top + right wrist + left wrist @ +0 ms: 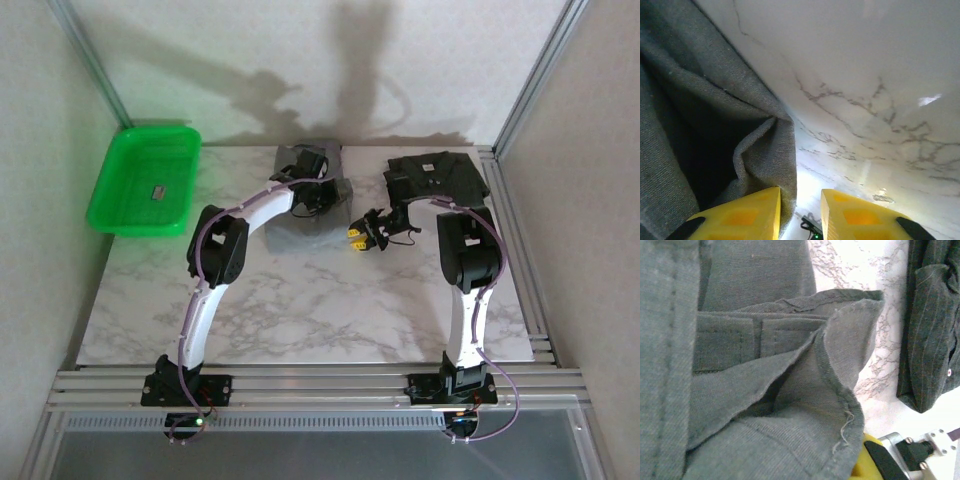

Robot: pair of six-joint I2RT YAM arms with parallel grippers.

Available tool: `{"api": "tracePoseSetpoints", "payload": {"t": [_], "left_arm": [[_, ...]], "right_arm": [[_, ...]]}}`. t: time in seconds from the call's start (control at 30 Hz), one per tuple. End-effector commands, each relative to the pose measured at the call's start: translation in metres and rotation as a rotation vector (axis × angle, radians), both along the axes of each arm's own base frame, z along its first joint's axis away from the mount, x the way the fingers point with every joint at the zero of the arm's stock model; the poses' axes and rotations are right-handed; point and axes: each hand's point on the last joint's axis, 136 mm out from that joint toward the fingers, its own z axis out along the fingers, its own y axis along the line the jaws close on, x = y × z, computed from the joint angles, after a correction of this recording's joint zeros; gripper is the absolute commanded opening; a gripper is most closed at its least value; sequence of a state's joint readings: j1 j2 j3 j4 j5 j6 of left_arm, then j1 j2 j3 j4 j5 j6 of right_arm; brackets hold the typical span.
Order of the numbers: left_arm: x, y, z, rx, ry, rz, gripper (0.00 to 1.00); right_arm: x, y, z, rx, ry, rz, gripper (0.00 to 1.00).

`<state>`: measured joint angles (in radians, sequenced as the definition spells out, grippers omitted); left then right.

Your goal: Fold and stack the long sleeve shirts

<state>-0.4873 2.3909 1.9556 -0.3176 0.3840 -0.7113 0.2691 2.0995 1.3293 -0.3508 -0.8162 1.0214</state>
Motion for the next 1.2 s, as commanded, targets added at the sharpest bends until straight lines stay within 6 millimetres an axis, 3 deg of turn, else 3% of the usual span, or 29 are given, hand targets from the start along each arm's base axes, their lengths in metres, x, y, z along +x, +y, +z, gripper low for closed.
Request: {"api": "tracePoseSetpoints", "payload": {"t": [0.0,0.13,0.3,0.37,0.63,0.9,1.07,1.17], "left_arm": [[0.004,0.007,0.002,0.015,-0.027,0.023,0.0],[0.005,0.008,0.001,0.01,-0.029,0.027,0.0],[0.005,0.01,0.0,0.017,-0.035,0.035,0.0],[0.006,0.013,-0.001,0.021,-0.036,0.044,0.0],[0.014,0.032,-0.017,0.075,-0.033,0.104,0.0],[0.022,0.03,-0.014,0.071,-0.062,0.112,0.0],[0.022,0.03,-0.034,0.11,-0.03,0.106,0.0],[0.023,0.034,-0.036,0.12,-0.031,0.132,0.0]], "right_arm": [[-0.003,0.009,0.016,0.03,-0.002,0.004,0.28],[-0.003,0.015,0.015,0.034,0.006,0.008,0.25],[-0.009,0.013,0.006,0.008,0.04,-0.003,0.04],[-0.013,0.01,0.005,-0.005,0.045,0.001,0.0],[-0.042,-0.002,-0.012,-0.06,0.112,0.03,0.0],[-0.068,-0.021,-0.018,-0.138,0.146,0.047,0.0],[-0.081,-0.029,-0.019,-0.161,0.177,0.039,0.0],[-0.088,-0.034,-0.015,-0.19,0.177,0.04,0.0]]}}
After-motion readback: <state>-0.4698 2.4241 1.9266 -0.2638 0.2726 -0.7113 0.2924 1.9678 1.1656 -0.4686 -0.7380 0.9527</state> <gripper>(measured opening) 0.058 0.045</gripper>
